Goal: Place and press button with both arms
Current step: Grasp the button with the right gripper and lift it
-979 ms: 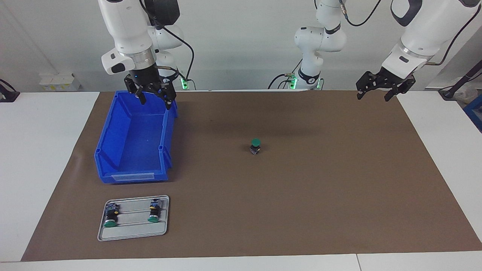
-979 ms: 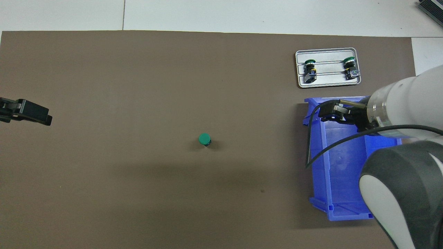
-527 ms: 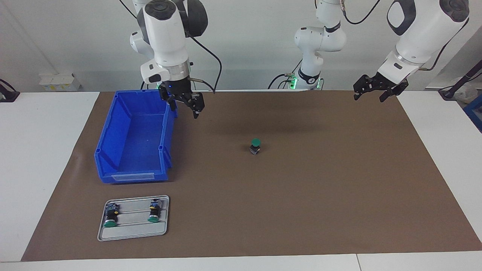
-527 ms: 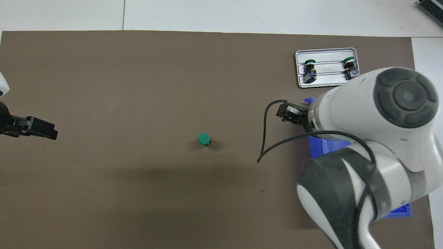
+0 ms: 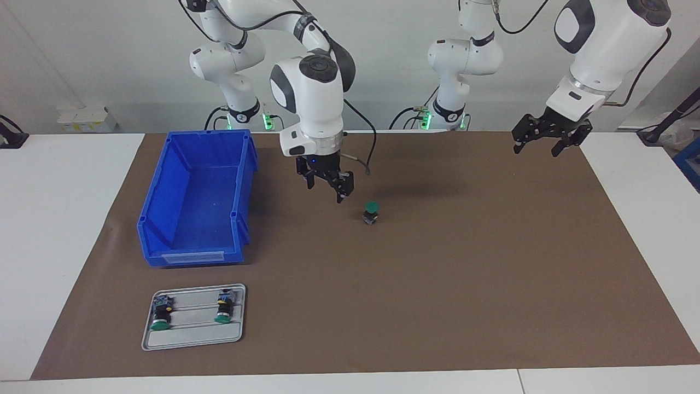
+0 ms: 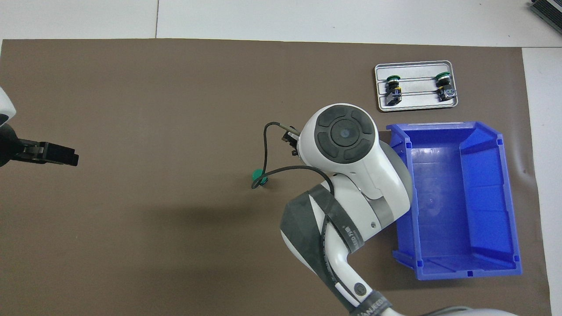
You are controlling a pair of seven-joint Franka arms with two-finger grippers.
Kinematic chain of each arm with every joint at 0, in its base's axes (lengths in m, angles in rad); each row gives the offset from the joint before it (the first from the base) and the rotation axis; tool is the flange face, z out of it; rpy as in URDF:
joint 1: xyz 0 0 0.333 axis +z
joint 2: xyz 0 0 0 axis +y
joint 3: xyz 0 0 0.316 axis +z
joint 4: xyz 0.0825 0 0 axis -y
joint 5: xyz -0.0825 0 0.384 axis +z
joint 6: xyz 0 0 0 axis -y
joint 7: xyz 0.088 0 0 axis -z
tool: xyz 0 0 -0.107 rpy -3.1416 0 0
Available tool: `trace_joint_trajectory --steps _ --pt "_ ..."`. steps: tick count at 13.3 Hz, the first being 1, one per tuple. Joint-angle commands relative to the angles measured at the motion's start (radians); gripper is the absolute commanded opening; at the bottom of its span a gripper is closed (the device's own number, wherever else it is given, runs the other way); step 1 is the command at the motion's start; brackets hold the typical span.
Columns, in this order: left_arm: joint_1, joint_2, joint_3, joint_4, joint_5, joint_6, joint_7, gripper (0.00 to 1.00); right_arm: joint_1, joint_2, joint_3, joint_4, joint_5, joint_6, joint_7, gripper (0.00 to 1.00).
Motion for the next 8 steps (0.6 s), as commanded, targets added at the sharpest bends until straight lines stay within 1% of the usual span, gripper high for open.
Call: trace_joint_trajectory --steps 1,3,5,6,8 --pt "0.0 -0.01 -0.003 -0.014 0.019 0.057 -0.003 1.0 0.035 0.072 -0.004 0.055 -0.006 0.044 0.109 0.93" --pt "0.0 -0.004 -0.003 0.004 0.018 0.066 -0.008 1.0 0.043 0.092 -0.004 0.053 0.005 0.081 0.143 0.92" --pt "0.0 0.011 -0.006 0.036 0.012 0.058 -0.061 1.0 0.096 0.157 -0.004 0.062 -0.012 0.079 0.188 0.92" --pt "-0.002 0.016 -0.008 0.05 0.012 0.046 -0.086 1.0 0.113 0.193 -0.004 0.09 -0.01 0.078 0.195 0.92" --pt "0.016 0.017 -0.024 0.073 0.019 0.009 -0.088 1.0 0.138 0.227 -0.004 0.111 -0.013 0.085 0.241 0.92"
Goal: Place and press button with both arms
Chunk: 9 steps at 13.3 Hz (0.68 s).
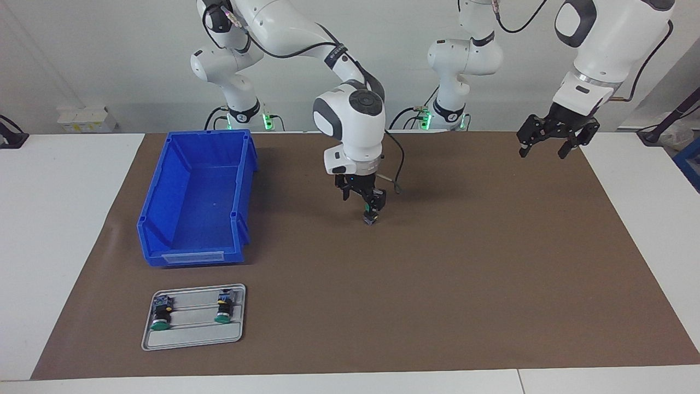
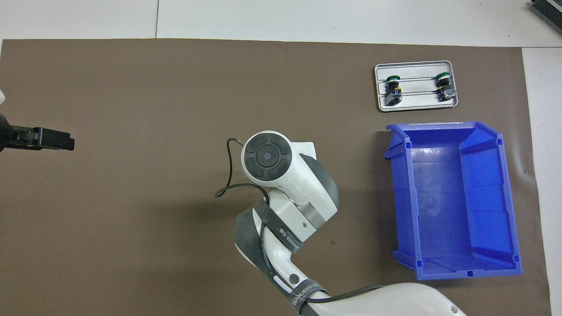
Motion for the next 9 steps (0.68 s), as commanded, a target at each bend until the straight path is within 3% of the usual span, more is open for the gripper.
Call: trace_joint_trajectory --steps 1,3,9 --pt "0.053 0.016 -0.044 0.065 0.019 -0.075 -0.019 1.0 0.012 0.043 -0.004 0.043 -0.003 0.023 0.043 0.91" --pt "0.085 0.018 -0.086 0.105 0.016 -0.116 -0.022 1.0 0.015 0.042 -0.004 0.031 0.007 0.021 0.042 0.91" --pt "0.079 0.0 -0.088 0.08 0.016 -0.219 -0.026 1.0 0.034 0.051 -0.003 -0.02 0.007 0.08 0.045 0.89"
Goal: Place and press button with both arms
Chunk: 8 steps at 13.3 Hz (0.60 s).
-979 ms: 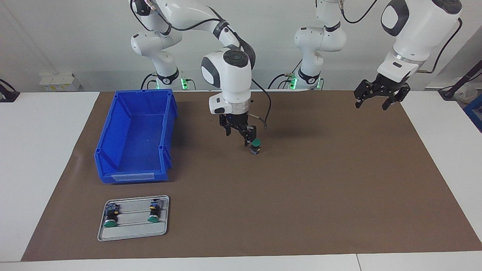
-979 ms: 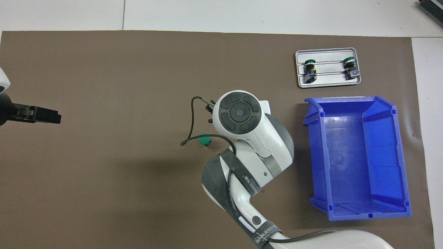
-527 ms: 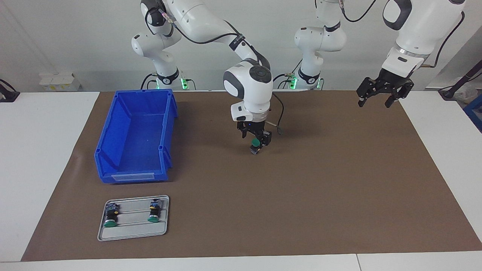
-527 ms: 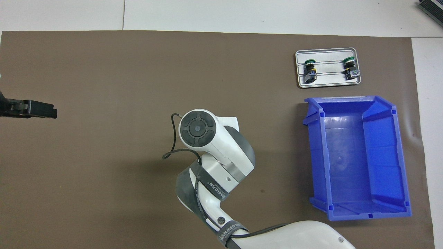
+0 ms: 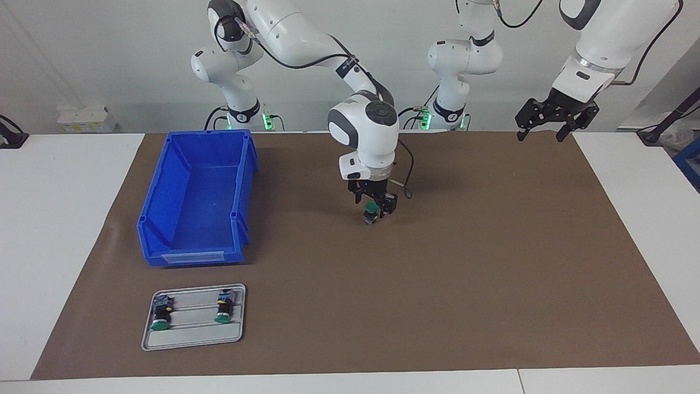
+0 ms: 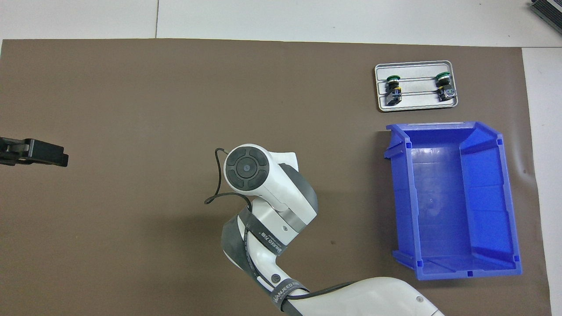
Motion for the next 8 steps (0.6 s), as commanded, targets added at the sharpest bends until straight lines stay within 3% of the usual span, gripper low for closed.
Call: trace_joint_trajectory --steps 1,6,8 --pt "0.015 -0.001 -0.01 0.002 0.014 -0.025 -0.01 1.0 0.005 -0.004 -0.002 -0.025 0.005 0.025 0.017 0.88" --pt "0.022 -0.013 -0.004 -0.02 0.013 -0.019 -0.011 1.0 0.003 -0.004 -0.002 -0.027 0.005 0.023 0.02 0.64" --pt "0.024 -0.013 -0.001 -0.02 0.013 -0.019 -0.011 1.0 0.003 -0.004 -0.002 -0.024 0.005 0.023 0.024 0.43"
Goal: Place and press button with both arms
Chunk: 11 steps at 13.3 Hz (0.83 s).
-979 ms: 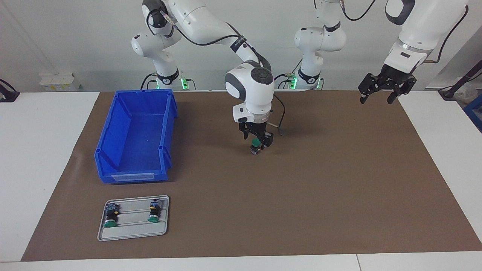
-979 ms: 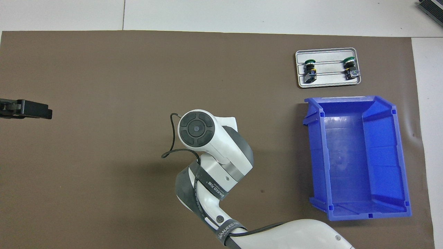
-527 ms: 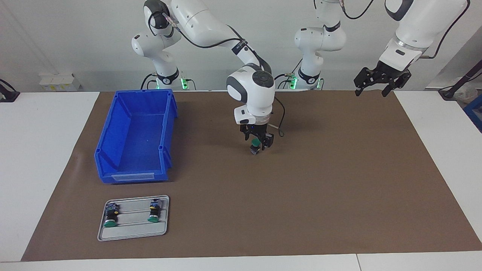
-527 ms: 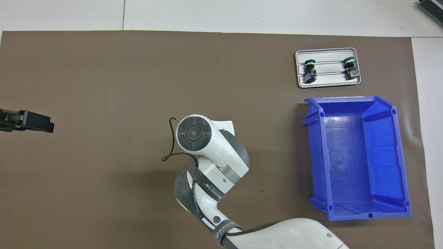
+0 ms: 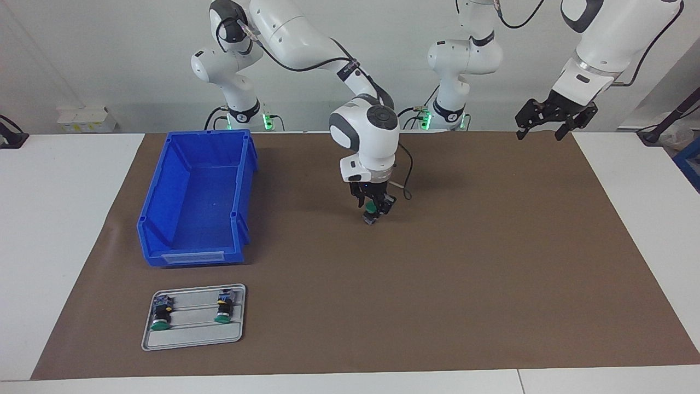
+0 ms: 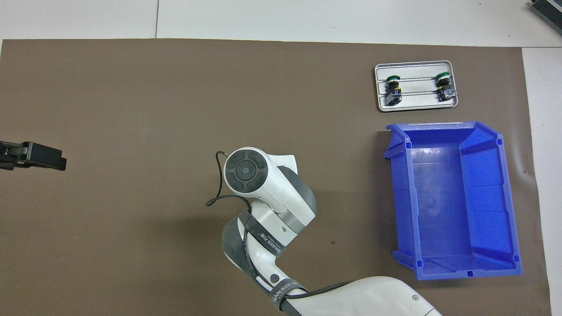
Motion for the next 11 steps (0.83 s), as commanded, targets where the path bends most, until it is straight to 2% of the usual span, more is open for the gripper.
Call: trace_joint_trajectory --steps 1,4,7,11 --pt "0.016 -0.014 -0.008 -0.012 0.013 -0.01 -0.01 1.0 0.0 -0.008 -0.001 -0.009 0.008 0.017 0.027 0.35" --pt "0.016 -0.014 -0.008 -0.012 0.013 -0.01 -0.01 1.0 -0.003 -0.011 -0.001 -0.001 0.008 0.008 0.03 0.0" --pt "0.016 -0.014 -0.008 -0.012 0.013 -0.01 -0.01 1.0 -0.024 -0.057 -0.001 -0.004 0.008 -0.031 0.016 0.0" --pt "0.016 -0.014 -0.008 -0.012 0.014 -0.01 -0.01 1.0 -0.078 -0.176 -0.001 -0.065 0.008 -0.118 -0.154 0.0"
